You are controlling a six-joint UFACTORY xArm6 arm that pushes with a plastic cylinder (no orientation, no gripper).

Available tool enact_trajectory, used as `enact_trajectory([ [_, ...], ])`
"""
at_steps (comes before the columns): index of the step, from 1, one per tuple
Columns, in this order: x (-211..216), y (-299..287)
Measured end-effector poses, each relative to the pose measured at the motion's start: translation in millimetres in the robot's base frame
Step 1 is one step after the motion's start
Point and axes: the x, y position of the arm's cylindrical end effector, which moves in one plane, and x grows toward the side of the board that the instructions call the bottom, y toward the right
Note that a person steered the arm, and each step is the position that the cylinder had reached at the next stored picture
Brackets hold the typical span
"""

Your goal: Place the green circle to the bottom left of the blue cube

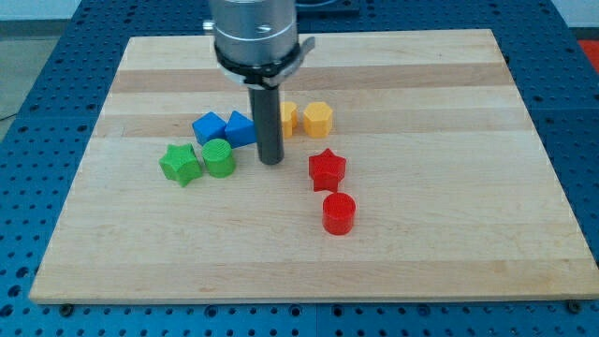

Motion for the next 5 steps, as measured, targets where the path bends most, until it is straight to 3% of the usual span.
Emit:
enact_trajectory([
  [2, 19, -71],
  [5, 8, -78],
])
